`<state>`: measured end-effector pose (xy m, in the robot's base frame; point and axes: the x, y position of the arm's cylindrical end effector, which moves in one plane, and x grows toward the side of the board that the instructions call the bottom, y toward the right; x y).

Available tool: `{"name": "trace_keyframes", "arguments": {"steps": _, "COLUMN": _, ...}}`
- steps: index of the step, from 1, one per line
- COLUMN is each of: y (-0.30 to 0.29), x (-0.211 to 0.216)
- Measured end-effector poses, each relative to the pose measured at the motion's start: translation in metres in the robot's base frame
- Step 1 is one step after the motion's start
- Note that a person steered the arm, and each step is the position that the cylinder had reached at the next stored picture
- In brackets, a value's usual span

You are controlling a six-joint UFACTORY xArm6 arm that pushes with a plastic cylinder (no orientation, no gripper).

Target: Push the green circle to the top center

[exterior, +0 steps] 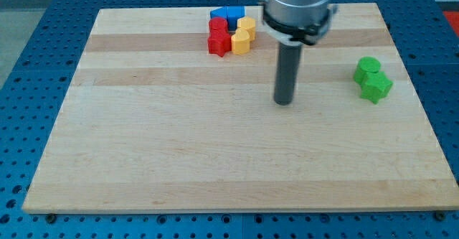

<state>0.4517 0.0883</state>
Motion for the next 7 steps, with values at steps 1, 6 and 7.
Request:
{"name": "trace_keyframes", "arguments": {"steps": 1, "y": 0.052, "x": 0.001}}
{"name": "trace_keyframes", "arguments": {"steps": 6, "y": 0.166, "x": -0.01}}
{"name": "trace_keyframes", "arguments": {"steps": 7, "y": 0.149, "x": -0.022}}
